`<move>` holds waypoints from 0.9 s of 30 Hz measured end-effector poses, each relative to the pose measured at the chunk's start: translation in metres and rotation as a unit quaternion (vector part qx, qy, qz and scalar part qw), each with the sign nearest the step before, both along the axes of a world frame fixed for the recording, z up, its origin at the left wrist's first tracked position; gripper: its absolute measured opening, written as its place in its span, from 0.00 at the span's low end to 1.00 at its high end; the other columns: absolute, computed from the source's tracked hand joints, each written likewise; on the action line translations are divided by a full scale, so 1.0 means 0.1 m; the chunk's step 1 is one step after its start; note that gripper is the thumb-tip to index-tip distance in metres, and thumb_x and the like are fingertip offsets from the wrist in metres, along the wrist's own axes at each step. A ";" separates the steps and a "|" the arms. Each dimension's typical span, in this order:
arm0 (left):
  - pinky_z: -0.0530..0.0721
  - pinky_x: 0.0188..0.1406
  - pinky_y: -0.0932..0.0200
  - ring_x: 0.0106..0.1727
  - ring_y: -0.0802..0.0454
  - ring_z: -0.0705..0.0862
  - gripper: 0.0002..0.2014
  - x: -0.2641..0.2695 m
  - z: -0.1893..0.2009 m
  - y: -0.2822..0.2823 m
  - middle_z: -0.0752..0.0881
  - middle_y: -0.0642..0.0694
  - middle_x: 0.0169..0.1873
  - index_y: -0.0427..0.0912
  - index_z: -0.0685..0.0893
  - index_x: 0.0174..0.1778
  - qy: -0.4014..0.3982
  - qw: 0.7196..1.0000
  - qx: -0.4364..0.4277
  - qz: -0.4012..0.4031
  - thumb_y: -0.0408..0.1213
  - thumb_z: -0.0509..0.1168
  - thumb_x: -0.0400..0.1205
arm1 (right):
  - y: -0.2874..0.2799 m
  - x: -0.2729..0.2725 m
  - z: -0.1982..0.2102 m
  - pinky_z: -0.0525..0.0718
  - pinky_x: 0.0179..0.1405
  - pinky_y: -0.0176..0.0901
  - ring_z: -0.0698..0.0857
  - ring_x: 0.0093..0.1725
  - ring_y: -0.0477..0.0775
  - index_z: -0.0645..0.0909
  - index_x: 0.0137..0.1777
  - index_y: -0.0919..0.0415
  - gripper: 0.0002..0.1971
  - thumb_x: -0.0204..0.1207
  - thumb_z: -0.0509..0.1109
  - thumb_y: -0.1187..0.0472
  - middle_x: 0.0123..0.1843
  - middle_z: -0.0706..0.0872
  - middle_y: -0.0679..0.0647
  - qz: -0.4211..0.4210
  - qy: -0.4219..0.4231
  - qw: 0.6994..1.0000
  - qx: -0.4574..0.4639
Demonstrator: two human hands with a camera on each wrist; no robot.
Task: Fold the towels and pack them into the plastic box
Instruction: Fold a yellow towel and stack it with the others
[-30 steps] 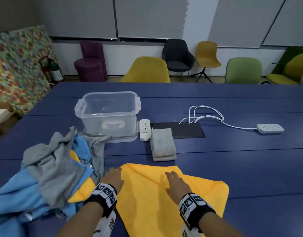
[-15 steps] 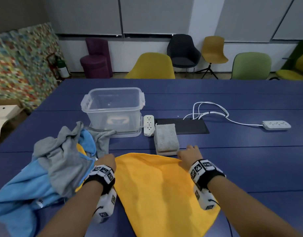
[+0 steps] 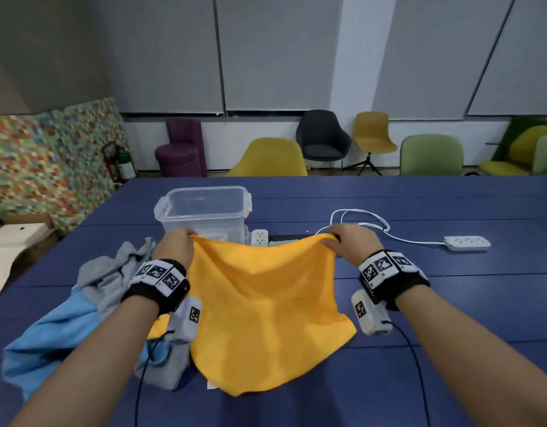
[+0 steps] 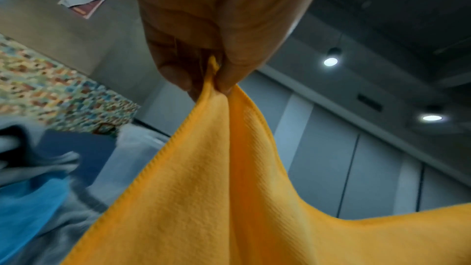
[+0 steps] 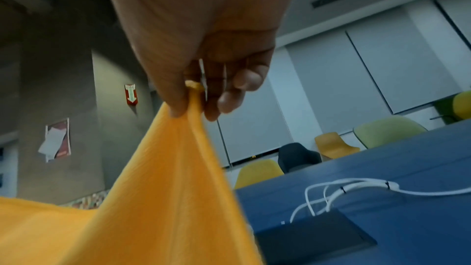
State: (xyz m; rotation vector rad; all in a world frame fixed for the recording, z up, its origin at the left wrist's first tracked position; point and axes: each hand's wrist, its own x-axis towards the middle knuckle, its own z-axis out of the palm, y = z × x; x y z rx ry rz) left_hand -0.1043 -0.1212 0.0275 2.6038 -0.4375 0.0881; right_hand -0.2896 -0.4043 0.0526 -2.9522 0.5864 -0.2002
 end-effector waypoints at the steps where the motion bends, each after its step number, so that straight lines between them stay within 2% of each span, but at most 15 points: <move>1: 0.81 0.48 0.46 0.53 0.36 0.82 0.16 -0.09 0.09 -0.04 0.83 0.35 0.56 0.45 0.79 0.62 -0.018 1.000 -0.008 -0.008 0.32 0.49 0.86 | 0.00 -0.04 0.06 0.71 0.33 0.45 0.82 0.47 0.62 0.76 0.46 0.59 0.12 0.81 0.60 0.51 0.42 0.82 0.57 -0.004 -0.024 1.000 0.006; 2: 0.80 0.49 0.45 0.53 0.36 0.82 0.17 -0.17 0.18 -0.07 0.82 0.36 0.57 0.46 0.78 0.63 -0.032 0.999 -0.012 -0.016 0.32 0.48 0.86 | 0.00 -0.08 0.11 0.73 0.36 0.45 0.83 0.49 0.62 0.77 0.54 0.59 0.10 0.81 0.60 0.53 0.47 0.84 0.58 -0.009 -0.041 0.999 0.011; 4: 0.79 0.50 0.44 0.54 0.36 0.80 0.17 -0.32 0.35 -0.10 0.80 0.36 0.59 0.43 0.75 0.65 -0.052 0.998 -0.025 -0.028 0.31 0.45 0.86 | 0.01 -0.17 0.24 0.75 0.37 0.45 0.83 0.50 0.61 0.76 0.59 0.56 0.10 0.81 0.59 0.57 0.49 0.84 0.57 -0.004 -0.056 0.998 0.019; 6: 0.78 0.47 0.45 0.51 0.37 0.79 0.16 -0.46 0.54 -0.11 0.80 0.37 0.55 0.40 0.75 0.64 -0.076 0.995 -0.052 -0.037 0.33 0.46 0.86 | 0.01 -0.28 0.42 0.76 0.37 0.46 0.82 0.47 0.60 0.78 0.56 0.56 0.09 0.78 0.61 0.59 0.47 0.83 0.55 0.019 -0.052 0.998 0.039; 8: 0.73 0.34 0.51 0.38 0.39 0.75 0.14 -0.56 0.76 -0.08 0.78 0.40 0.37 0.39 0.76 0.59 -0.106 0.990 -0.084 -0.041 0.36 0.48 0.86 | -0.02 -0.40 0.69 0.77 0.41 0.48 0.80 0.46 0.58 0.80 0.48 0.58 0.05 0.76 0.64 0.63 0.44 0.82 0.56 0.064 -0.019 0.994 0.091; 9: 0.68 0.31 0.53 0.33 0.42 0.71 0.12 -0.59 0.87 -0.05 0.74 0.44 0.31 0.41 0.76 0.55 -0.115 0.988 -0.097 -0.041 0.37 0.48 0.85 | -0.04 -0.47 0.85 0.76 0.42 0.49 0.80 0.44 0.56 0.81 0.44 0.58 0.05 0.75 0.64 0.66 0.43 0.82 0.57 0.087 -0.001 0.989 0.117; 10: 0.66 0.31 0.54 0.32 0.42 0.69 0.10 -0.60 0.99 -0.01 0.70 0.45 0.28 0.43 0.75 0.52 -0.122 0.986 -0.103 -0.045 0.37 0.49 0.85 | -0.07 -0.53 1.01 0.76 0.42 0.49 0.79 0.42 0.55 0.81 0.40 0.56 0.06 0.74 0.65 0.67 0.41 0.82 0.57 0.102 0.010 0.985 0.135; 13: 0.69 0.39 0.53 0.41 0.42 0.73 0.07 -0.52 1.30 0.07 0.74 0.44 0.36 0.46 0.76 0.50 -0.110 0.985 -0.100 -0.082 0.36 0.52 0.83 | -0.18 -0.62 1.42 0.75 0.42 0.48 0.77 0.40 0.54 0.80 0.35 0.52 0.04 0.69 0.65 0.60 0.40 0.83 0.57 0.105 -0.005 0.987 0.123; 16: 0.72 0.44 0.55 0.44 0.44 0.76 0.08 -0.26 1.38 0.03 0.79 0.43 0.44 0.45 0.81 0.51 -0.104 0.986 -0.065 -0.115 0.33 0.58 0.80 | -0.41 -0.47 1.51 0.72 0.36 0.44 0.77 0.40 0.55 0.77 0.35 0.52 0.08 0.73 0.66 0.64 0.37 0.80 0.53 0.039 -0.012 0.998 0.043; 19: 0.81 0.47 0.52 0.46 0.44 0.80 0.09 0.09 1.12 -0.15 0.86 0.42 0.53 0.48 0.84 0.52 -0.106 0.989 0.009 -0.101 0.36 0.61 0.81 | -0.62 -0.17 1.17 0.74 0.39 0.44 0.79 0.44 0.60 0.75 0.41 0.57 0.03 0.75 0.63 0.64 0.42 0.79 0.57 -0.081 -0.036 0.995 -0.046; 22: 0.82 0.57 0.47 0.59 0.39 0.82 0.13 0.31 0.58 -0.41 0.84 0.41 0.60 0.46 0.83 0.60 -0.067 0.990 0.085 -0.093 0.34 0.58 0.83 | -0.69 0.06 0.51 0.71 0.37 0.46 0.76 0.41 0.60 0.71 0.44 0.60 0.03 0.78 0.58 0.68 0.47 0.78 0.62 -0.151 -0.034 0.985 -0.069; 24: 0.82 0.52 0.49 0.57 0.38 0.82 0.12 0.36 0.19 -0.52 0.85 0.38 0.57 0.44 0.82 0.58 -0.031 0.992 0.080 -0.089 0.32 0.57 0.83 | -0.72 0.11 0.05 0.72 0.39 0.48 0.79 0.48 0.63 0.72 0.52 0.61 0.07 0.80 0.55 0.70 0.55 0.77 0.63 -0.158 -0.014 0.984 -0.080; 26: 0.78 0.43 0.52 0.51 0.38 0.83 0.07 0.35 -0.16 -0.54 0.86 0.38 0.49 0.42 0.79 0.51 -0.012 0.996 0.048 -0.079 0.31 0.59 0.81 | -0.72 0.05 -0.32 0.73 0.40 0.50 0.81 0.56 0.64 0.72 0.59 0.63 0.12 0.80 0.53 0.70 0.60 0.77 0.62 -0.161 0.031 0.984 -0.074; 27: 0.76 0.41 0.52 0.48 0.37 0.83 0.04 0.33 -0.31 -0.51 0.85 0.37 0.45 0.43 0.77 0.47 -0.006 0.996 0.034 -0.079 0.30 0.59 0.80 | -0.70 -0.01 -0.48 0.72 0.40 0.50 0.81 0.57 0.64 0.72 0.60 0.64 0.12 0.80 0.53 0.71 0.61 0.77 0.62 -0.161 0.061 0.983 -0.067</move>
